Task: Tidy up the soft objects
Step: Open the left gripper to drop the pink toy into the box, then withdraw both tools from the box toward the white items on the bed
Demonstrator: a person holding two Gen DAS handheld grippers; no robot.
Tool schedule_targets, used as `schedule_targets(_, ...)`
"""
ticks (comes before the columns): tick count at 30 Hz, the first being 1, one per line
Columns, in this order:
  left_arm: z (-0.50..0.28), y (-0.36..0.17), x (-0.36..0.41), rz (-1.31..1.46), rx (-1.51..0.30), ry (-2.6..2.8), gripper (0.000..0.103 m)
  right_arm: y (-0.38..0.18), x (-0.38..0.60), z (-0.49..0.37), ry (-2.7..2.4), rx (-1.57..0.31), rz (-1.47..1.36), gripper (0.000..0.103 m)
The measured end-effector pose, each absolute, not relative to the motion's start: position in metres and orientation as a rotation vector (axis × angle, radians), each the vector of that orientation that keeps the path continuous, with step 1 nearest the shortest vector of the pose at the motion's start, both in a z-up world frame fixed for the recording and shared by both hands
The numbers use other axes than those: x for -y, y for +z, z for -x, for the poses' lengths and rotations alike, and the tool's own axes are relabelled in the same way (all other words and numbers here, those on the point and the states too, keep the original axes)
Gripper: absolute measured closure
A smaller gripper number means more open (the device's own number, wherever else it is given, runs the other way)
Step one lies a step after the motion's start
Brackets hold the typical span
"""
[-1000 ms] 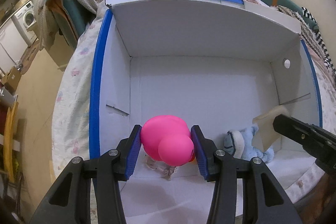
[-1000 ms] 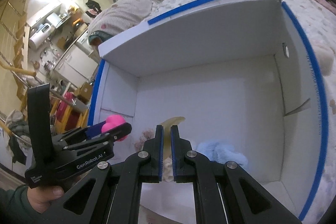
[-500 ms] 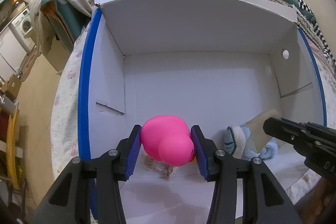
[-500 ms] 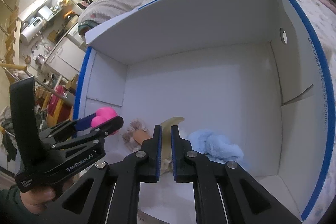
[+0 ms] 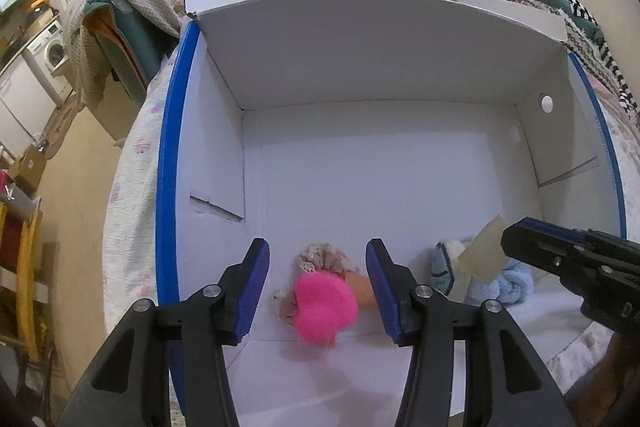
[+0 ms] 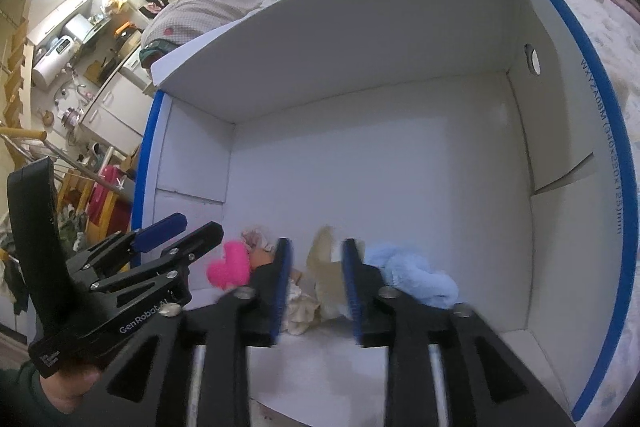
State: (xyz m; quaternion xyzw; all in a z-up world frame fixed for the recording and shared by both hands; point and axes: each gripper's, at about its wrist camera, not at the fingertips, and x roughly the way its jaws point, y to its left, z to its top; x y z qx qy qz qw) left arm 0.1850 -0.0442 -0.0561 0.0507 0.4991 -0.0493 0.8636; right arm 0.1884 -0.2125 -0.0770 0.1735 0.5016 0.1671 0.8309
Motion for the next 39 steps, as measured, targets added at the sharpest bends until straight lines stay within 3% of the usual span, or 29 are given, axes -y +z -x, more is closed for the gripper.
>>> schedule_targets(1,-0.185,-0.056,0.044,-0.106,-1.046,-0.103,0.052,-0.077,0.213,-0.188,0.351,-1.061,-0.370,0.039)
schedule_targets(2,-0.185,-0.056,0.044,-0.104,-1.045,-0.105,0.047,-0.075,0.214,-0.187,0.343,-1.051,-0.374,0.030)
schedule_targets(6,-0.184,-0.054,0.044,-0.094,-1.036,-0.113,0.029,-0.072,0.217,-0.187,0.326,-1.029,-0.392,0.018)
schedule_targets(9,-0.183,-0.052,0.048,-0.089,-1.031,-0.135,0.029,-0.069,0.222,-0.187,0.316,-1.003,-0.428,0.006)
schedule_targets(22,-0.183,-0.042,0.051,-0.088,-1.013,-0.124,0.029,-0.066,0.227,-0.187,0.312,-0.964,-0.514,0.005)
schedule_targets(39,-0.111,-0.007,-0.005,-0.034,-0.923,-0.053,0.029,-0.038,0.223,-0.098,0.345,-0.917,-0.367,0.005)
